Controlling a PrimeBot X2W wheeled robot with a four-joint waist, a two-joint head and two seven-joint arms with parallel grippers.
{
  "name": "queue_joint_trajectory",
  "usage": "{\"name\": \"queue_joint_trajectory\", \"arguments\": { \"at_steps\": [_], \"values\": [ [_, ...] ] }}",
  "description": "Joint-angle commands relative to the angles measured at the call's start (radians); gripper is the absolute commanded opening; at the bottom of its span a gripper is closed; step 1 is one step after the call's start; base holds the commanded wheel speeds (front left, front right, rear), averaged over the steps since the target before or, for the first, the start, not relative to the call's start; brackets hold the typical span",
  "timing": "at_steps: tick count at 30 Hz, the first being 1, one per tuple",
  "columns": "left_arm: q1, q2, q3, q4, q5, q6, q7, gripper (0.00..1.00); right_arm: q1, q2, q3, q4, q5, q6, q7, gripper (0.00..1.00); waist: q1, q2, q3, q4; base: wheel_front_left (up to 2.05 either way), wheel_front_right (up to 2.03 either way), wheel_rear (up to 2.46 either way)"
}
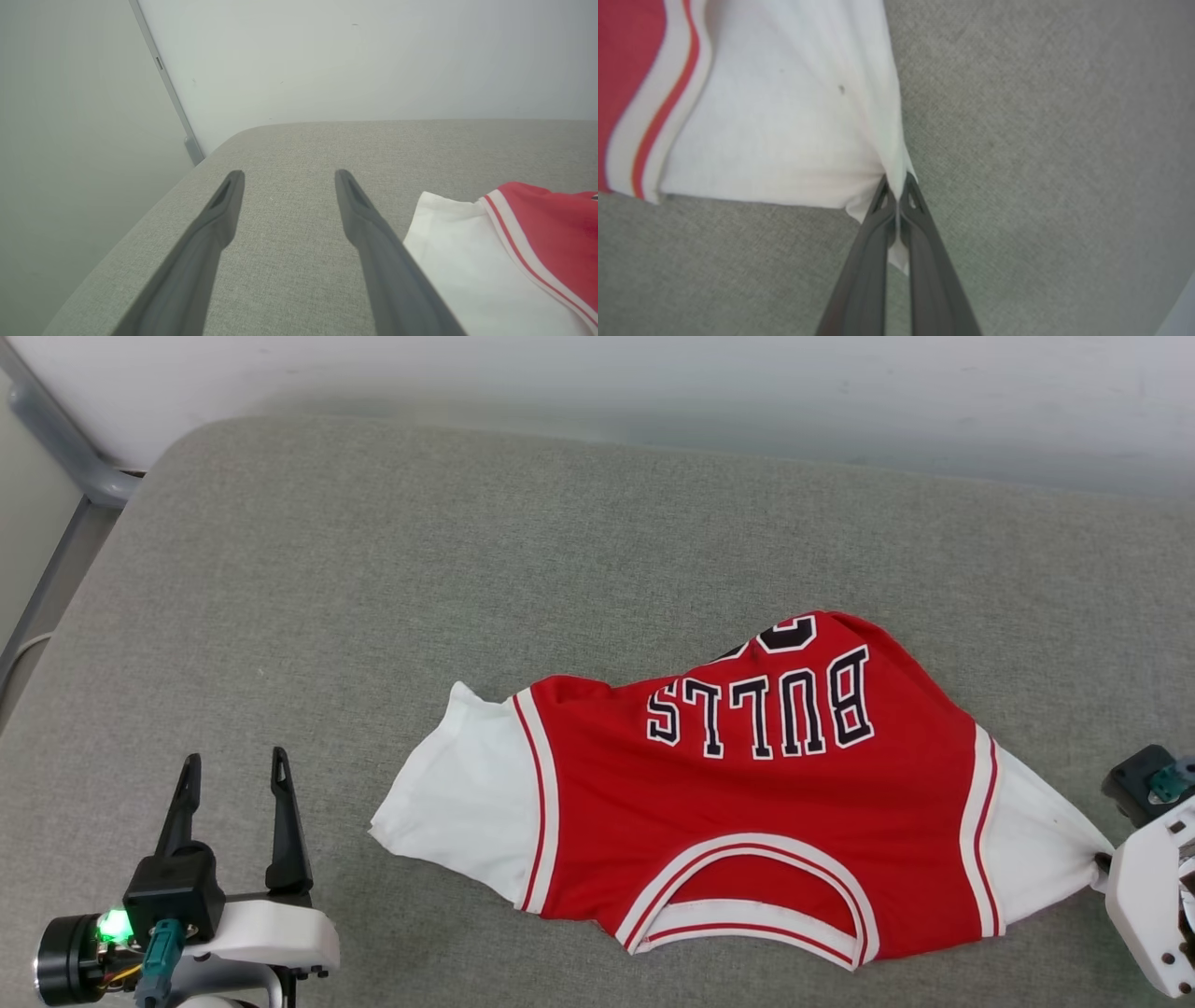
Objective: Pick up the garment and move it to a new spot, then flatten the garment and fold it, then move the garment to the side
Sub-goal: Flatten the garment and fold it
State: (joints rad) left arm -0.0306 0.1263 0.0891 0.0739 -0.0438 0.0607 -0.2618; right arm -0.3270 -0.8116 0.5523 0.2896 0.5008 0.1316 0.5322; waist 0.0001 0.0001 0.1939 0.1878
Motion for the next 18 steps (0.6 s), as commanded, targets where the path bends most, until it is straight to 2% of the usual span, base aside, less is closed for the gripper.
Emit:
{"name": "queue_joint_trajectory", "arguments": {
  "at_steps": [1, 6, 9, 10, 14, 18],
  "values": [
    [-0.017, 0.000, -0.002, 0.006, 0.008, -0.005, -0.005, 1.00, 0.019, 0.001, -0.008, 0.023, 0.002, -0.002, 0.011, 0.00, -0.0001, -0.0001, 0.002, 0.004, 0.00, 0.00, 0.00],
    [-0.023, 0.002, -0.006, 0.019, 0.014, -0.014, -0.005, 1.00, 0.058, 0.034, 0.006, 0.090, 0.005, -0.001, 0.004, 0.00, -0.0001, -0.0001, -0.002, 0.011, 0.00, 0.00, 0.00],
    [-0.016, 0.007, -0.002, 0.027, 0.017, -0.014, -0.005, 1.00, 0.065, 0.079, 0.000, 0.097, 0.027, 0.001, -0.040, 0.00, -0.0001, -0.0001, -0.016, 0.002, 0.00, 0.00, 0.00],
    [-0.013, 0.011, -0.001, 0.029, 0.018, -0.016, -0.005, 1.00, 0.059, 0.087, -0.009, 0.095, 0.020, 0.001, -0.068, 1.00, -0.0001, -0.0001, -0.023, -0.001, 0.00, 0.00, 0.00],
    [-0.009, 0.030, 0.004, 0.029, 0.016, -0.033, -0.005, 1.00, 0.048, 0.119, -0.079, 0.080, -0.018, -0.001, -0.190, 1.00, -0.0001, -0.0001, -0.050, -0.021, 0.00, 0.00, 0.00],
    [-0.016, 0.064, 0.004, 0.034, 0.002, -0.075, -0.005, 1.00, 0.072, 0.162, -0.181, 0.031, -0.067, -0.002, -0.313, 1.00, -0.0001, -0.0001, -0.072, -0.040, 0.00, 0.00, 0.00]
  ]
}}
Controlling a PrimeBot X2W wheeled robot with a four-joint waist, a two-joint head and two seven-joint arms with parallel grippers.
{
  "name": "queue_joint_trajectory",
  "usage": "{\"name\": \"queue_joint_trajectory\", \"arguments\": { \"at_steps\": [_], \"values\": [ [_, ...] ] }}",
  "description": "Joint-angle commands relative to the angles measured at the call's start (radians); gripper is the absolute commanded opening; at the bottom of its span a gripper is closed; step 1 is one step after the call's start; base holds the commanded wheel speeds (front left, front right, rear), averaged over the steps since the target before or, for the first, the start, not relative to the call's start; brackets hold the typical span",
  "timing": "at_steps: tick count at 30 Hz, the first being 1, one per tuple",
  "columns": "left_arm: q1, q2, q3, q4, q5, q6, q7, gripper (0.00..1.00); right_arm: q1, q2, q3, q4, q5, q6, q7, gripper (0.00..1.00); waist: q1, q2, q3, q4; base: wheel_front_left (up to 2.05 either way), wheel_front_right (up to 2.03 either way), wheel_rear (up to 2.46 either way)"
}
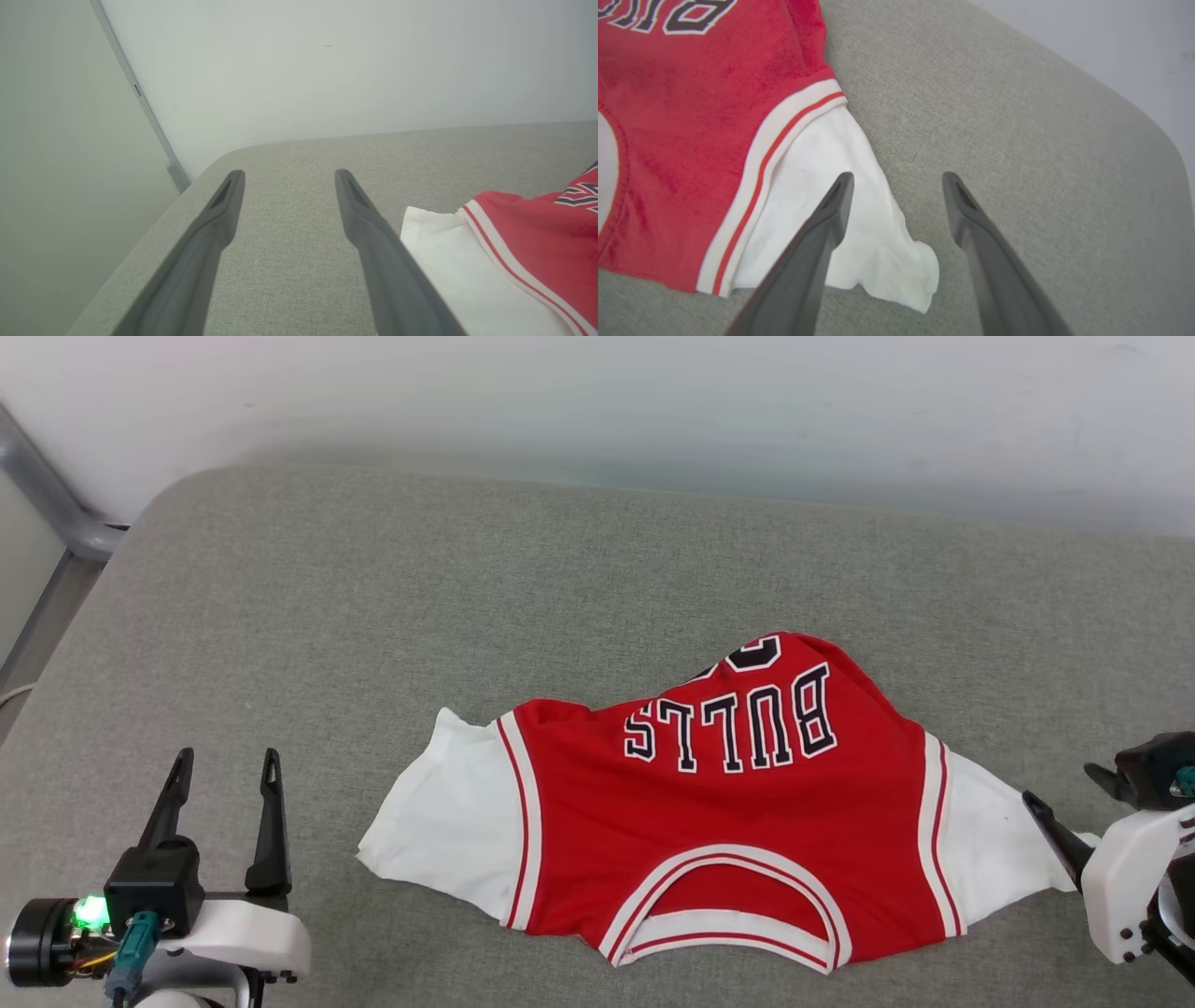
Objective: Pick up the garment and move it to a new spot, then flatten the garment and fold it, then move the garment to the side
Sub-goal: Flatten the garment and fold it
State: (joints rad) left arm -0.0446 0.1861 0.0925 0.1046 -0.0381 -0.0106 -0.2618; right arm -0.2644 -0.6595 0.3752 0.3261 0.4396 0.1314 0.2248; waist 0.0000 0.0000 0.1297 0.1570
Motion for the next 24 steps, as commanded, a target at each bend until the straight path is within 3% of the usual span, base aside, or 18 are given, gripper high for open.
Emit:
{"name": "queue_joint_trajectory", "arguments": {
  "at_steps": [1, 4, 9, 20, 24],
  "values": [
    [-0.010, 0.017, 0.000, 0.008, -0.006, -0.016, -0.005, 1.00, 0.022, 0.021, -0.029, -0.023, -0.022, -0.001, -0.025, 1.00, 0.0000, 0.0000, -0.010, -0.014, 0.00, 0.00, 0.00],
    [-0.042, 0.053, -0.014, 0.042, -0.017, -0.056, 0.012, 1.00, 0.047, 0.052, -0.122, -0.080, -0.079, -0.001, -0.068, 1.00, 0.0000, 0.0000, -0.013, -0.024, 0.00, 0.00, 0.00],
    [-0.105, 0.127, -0.067, 0.064, -0.090, -0.109, 0.184, 1.00, 0.092, 0.120, -0.250, -0.192, -0.180, -0.001, -0.099, 1.00, 0.0000, 0.0000, -0.015, -0.036, 0.00, 0.00, 0.00],
    [-0.203, 0.379, -0.354, -0.019, -0.486, -0.118, 0.689, 1.00, 0.143, 0.213, -0.316, -0.331, -0.293, -0.001, -0.078, 1.00, 0.0000, 0.0000, 0.011, -0.062, 0.00, 0.00, 0.00],
    [-0.223, 0.445, -0.436, -0.025, -0.575, -0.118, 0.785, 1.00, 0.140, 0.226, -0.323, -0.346, -0.310, -0.001, -0.070, 1.00, 0.0000, 0.0000, 0.036, -0.076, 0.00, 0.00, 0.00]
  ]
}}
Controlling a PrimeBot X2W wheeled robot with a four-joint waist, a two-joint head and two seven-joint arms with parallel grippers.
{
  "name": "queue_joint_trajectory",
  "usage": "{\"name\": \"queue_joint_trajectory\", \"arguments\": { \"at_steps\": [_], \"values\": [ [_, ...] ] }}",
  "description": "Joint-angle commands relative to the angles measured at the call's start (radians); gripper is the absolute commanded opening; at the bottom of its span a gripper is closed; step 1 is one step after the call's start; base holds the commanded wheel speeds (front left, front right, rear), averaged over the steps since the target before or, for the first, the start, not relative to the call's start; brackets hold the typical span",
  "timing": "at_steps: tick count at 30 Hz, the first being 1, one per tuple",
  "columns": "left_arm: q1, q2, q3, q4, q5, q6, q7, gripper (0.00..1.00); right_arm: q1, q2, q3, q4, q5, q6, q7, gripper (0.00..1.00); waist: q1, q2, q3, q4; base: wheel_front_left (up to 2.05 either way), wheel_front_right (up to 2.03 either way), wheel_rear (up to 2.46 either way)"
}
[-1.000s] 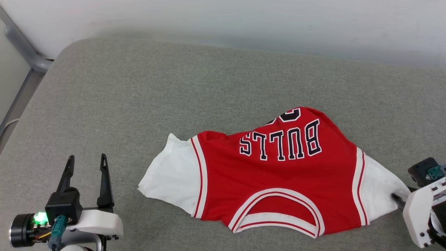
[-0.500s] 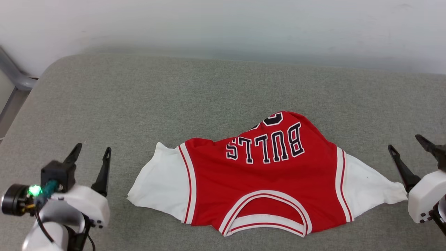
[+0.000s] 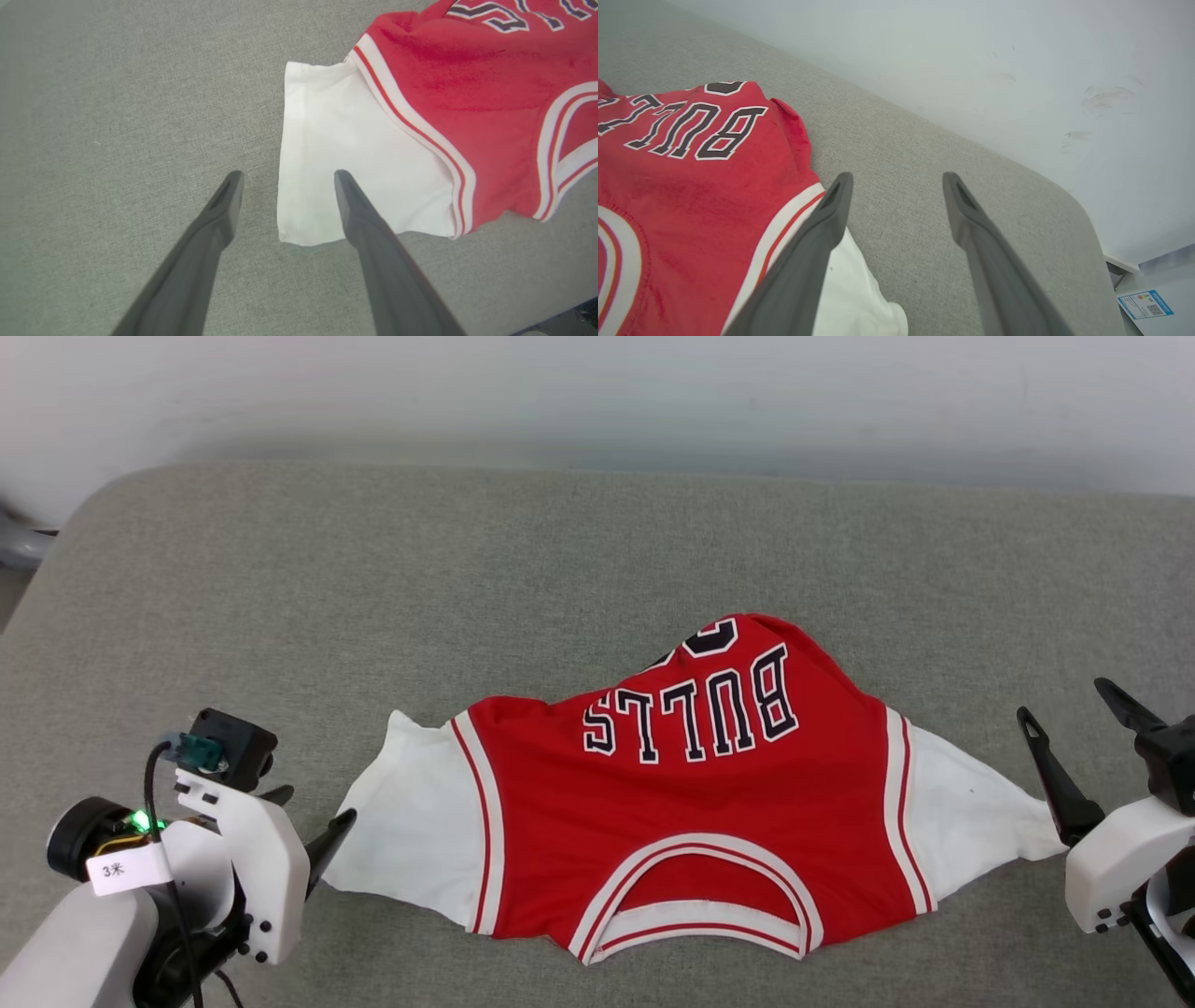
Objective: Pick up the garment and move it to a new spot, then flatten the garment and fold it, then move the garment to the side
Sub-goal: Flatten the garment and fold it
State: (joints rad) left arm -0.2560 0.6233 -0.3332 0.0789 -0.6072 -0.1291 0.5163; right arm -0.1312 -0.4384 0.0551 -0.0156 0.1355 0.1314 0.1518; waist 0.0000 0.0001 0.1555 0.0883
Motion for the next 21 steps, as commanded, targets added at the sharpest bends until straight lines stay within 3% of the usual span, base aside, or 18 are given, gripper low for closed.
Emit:
{"name": "queue_joint_trajectory", "arguments": {
  "at_steps": [1, 20, 21],
  "values": [
    [-0.015, 0.014, -0.031, 0.004, -0.027, 0.000, 0.021, 1.00, 0.004, 0.006, -0.004, -0.007, -0.009, -0.001, 0.006, 1.00, 0.0000, -0.0001, 0.017, -0.010, 0.00, 0.00, 0.00],
    [-0.119, 0.103, -0.428, 0.238, -0.182, 0.001, 0.117, 1.00, -0.079, 0.011, 0.033, 0.001, -0.023, -0.001, 0.005, 1.00, 0.0000, -0.0001, 0.121, -0.078, 0.00, 0.00, 0.00],
    [-0.120, 0.104, -0.449, 0.241, -0.193, 0.001, 0.116, 0.28, -0.080, 0.011, 0.032, 0.004, -0.022, -0.001, 0.005, 1.00, 0.0000, -0.0001, 0.121, -0.078, 0.00, 0.00, 0.00]
  ]
}}
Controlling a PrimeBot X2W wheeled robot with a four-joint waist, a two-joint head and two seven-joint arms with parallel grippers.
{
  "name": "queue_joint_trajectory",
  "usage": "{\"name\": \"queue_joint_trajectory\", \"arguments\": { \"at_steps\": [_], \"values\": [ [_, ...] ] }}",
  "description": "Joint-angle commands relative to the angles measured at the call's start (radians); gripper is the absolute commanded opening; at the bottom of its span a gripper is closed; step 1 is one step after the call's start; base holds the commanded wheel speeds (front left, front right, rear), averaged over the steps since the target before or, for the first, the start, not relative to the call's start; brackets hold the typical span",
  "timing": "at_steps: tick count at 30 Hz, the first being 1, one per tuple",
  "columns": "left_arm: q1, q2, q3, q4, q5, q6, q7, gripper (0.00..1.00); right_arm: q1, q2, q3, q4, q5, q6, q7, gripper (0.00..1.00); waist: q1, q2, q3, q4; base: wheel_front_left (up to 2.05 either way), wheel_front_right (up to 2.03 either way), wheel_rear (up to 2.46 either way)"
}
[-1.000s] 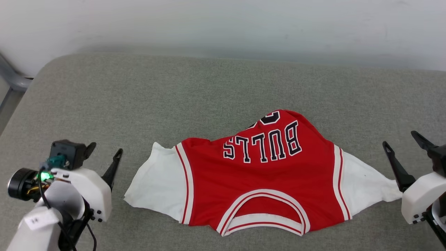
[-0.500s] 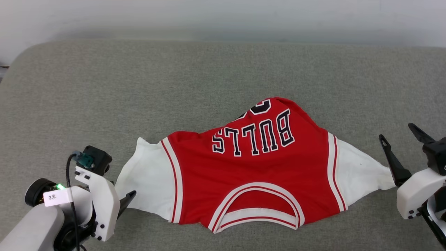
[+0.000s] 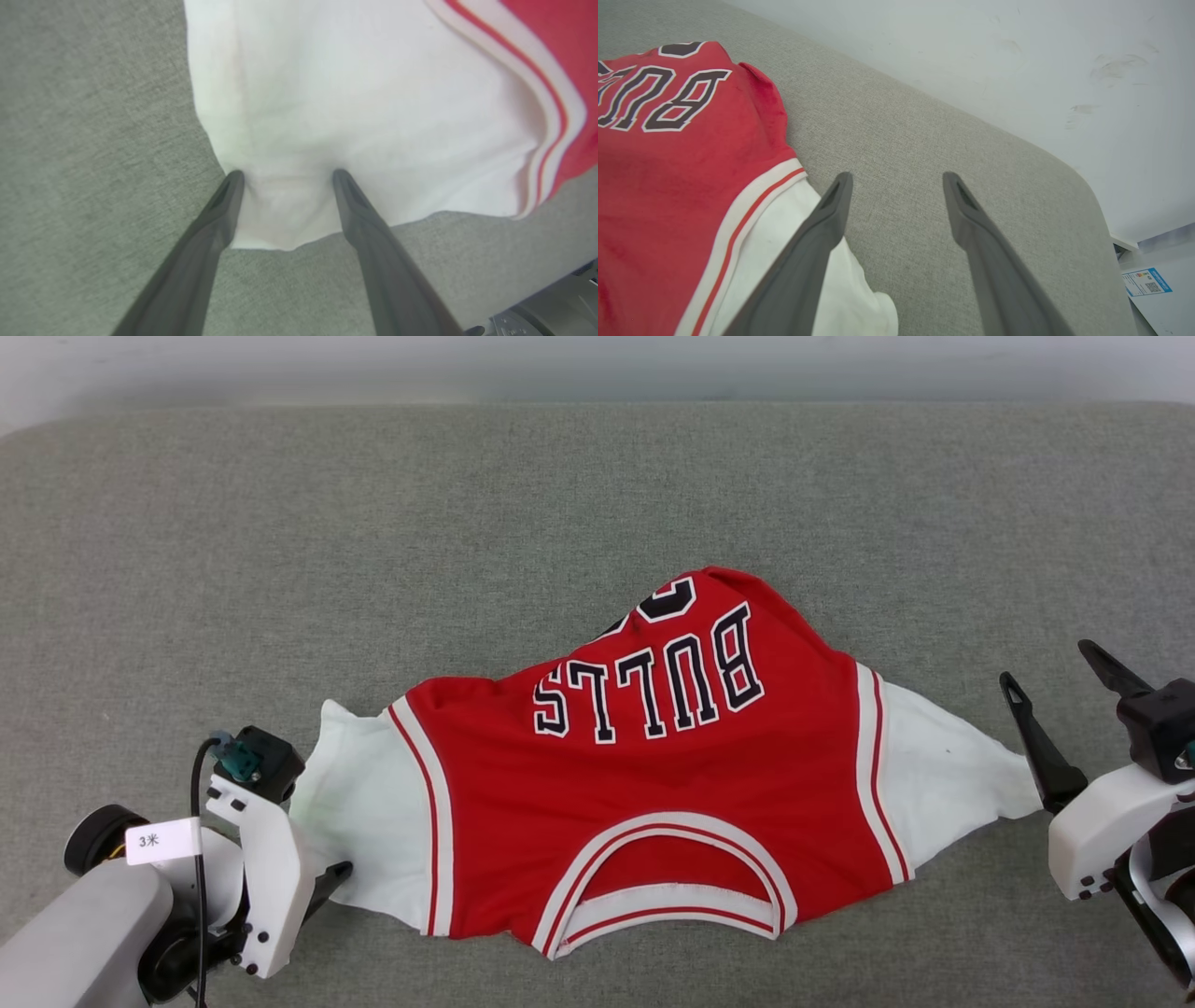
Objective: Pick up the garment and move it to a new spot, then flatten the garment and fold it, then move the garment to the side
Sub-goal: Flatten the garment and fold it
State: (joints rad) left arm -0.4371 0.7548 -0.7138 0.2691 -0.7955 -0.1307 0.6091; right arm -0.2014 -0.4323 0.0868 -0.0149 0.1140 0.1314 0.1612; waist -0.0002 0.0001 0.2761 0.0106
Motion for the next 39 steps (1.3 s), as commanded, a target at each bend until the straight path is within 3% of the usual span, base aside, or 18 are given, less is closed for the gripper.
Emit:
{"name": "queue_joint_trajectory", "arguments": {
  "at_steps": [1, 6, 13, 19, 29, 34, 39],
  "values": [
    [0.057, -0.023, -0.086, 0.054, -0.014, 0.003, 0.020, 0.00, -0.010, 0.005, 0.000, 0.007, 0.001, -0.001, -0.006, 1.00, 0.0002, -0.0001, -0.001, -0.001, 0.00, 0.00, 0.00],
    [0.028, -0.009, -0.115, 0.063, -0.046, 0.001, -0.032, 0.00, -0.013, -0.002, -0.006, 0.021, 0.009, -0.001, -0.008, 1.00, 0.0002, -0.0001, -0.013, 0.005, 0.00, 0.00, 0.00],
    [-0.053, 0.041, -0.024, 0.065, -0.040, 0.011, -0.204, 0.00, -0.007, -0.051, -0.028, 0.027, 0.036, -0.001, 0.024, 1.00, 0.0002, -0.0001, -0.051, 0.031, 0.00, 0.00, 0.00],
    [-0.061, 0.072, 0.035, 0.018, -0.026, 0.049, -0.314, 0.00, -0.020, -0.117, -0.005, 0.009, 0.103, -0.001, 0.113, 1.00, 0.0002, -0.0001, -0.077, 0.054, 0.00, 0.00, 0.00],
    [-0.022, 0.105, 0.060, -0.118, -0.008, 0.126, -0.349, 0.00, -0.025, -0.269, 0.185, -0.078, 0.297, -0.001, 0.466, 1.00, 0.0002, -0.0001, -0.077, 0.085, 0.00, 0.00, 0.00],
    [-0.017, 0.104, 0.057, -0.155, 0.001, 0.148, -0.351, 0.00, -0.050, -0.305, 0.281, -0.065, 0.320, -0.001, 0.572, 1.00, 0.0002, -0.0001, -0.060, 0.094, 0.00, 0.00, 0.00],
    [-0.041, 0.094, 0.052, -0.176, 0.011, 0.149, -0.352, 0.00, -0.087, -0.307, 0.375, -0.008, 0.353, -0.001, 0.612, 1.00, 0.0002, -0.0001, -0.029, 0.113, 0.00, 0.00, 0.00]
  ]
}}
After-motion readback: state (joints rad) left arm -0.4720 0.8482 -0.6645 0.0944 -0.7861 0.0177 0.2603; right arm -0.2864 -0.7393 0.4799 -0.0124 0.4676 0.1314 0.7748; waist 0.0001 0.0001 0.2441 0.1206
